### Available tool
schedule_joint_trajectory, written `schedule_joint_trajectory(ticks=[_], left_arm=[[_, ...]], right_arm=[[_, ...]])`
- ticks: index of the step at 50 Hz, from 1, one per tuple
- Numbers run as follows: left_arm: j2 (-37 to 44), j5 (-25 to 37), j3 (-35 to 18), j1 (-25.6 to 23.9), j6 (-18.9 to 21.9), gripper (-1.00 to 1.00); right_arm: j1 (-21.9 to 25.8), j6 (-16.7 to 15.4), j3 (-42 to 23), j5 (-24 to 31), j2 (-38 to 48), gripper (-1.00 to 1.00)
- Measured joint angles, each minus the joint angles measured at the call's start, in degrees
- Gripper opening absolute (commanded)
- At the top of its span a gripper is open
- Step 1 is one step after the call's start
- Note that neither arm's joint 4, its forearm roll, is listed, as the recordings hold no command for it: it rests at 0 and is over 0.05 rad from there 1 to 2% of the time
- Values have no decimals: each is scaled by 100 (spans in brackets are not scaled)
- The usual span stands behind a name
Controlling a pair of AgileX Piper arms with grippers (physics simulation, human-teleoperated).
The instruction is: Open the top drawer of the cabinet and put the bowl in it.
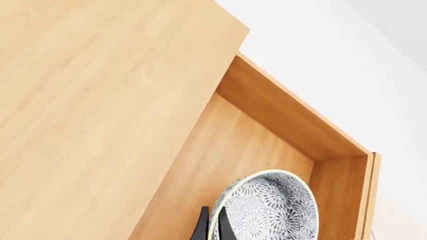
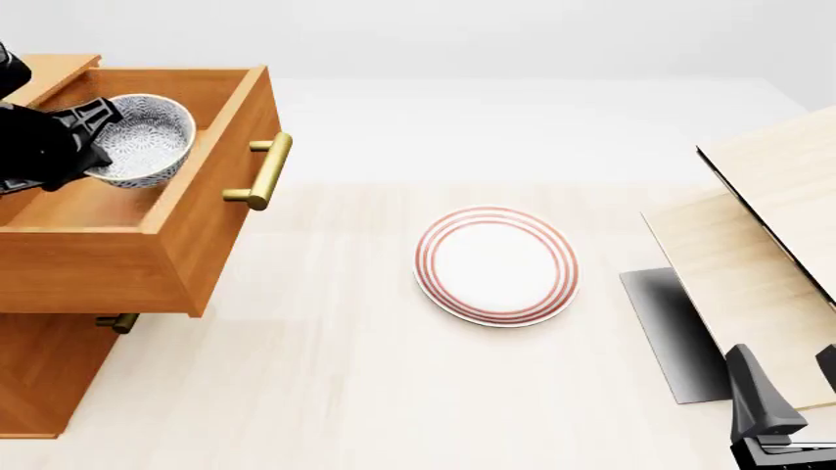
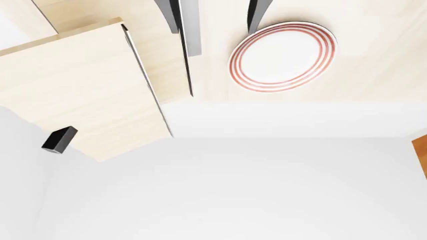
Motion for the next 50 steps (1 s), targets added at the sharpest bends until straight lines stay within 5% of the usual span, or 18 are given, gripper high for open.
schedule_joint_trajectory(ticks=[17,18,50], left_arm=[[197,-145,3,4,10,-100],[203,-149,-1,-1,7,100],[-49,132,-109,-6,156,100]], right_arm=[[0,0,0,0,0,100],[0,0,0,0,0,100],[0,0,0,0,0,100]])
